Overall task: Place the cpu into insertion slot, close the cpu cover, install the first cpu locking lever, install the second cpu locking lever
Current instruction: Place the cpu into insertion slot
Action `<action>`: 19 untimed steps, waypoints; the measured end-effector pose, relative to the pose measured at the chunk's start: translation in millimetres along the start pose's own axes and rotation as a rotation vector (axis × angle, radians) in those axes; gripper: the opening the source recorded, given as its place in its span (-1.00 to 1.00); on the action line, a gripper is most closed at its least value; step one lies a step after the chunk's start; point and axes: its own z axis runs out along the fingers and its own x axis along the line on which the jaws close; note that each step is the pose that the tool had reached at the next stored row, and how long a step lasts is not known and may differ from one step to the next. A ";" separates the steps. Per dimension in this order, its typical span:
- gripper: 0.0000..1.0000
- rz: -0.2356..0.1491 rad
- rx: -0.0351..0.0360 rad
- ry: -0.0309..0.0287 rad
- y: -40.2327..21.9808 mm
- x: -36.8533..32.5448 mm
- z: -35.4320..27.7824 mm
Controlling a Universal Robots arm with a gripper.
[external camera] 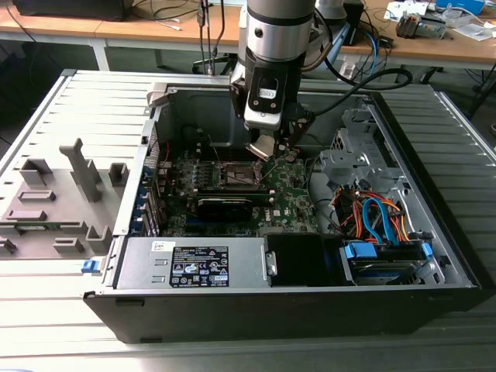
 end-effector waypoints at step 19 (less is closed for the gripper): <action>0.09 0.022 -0.0003 -0.0018 0.0 0.0 0.0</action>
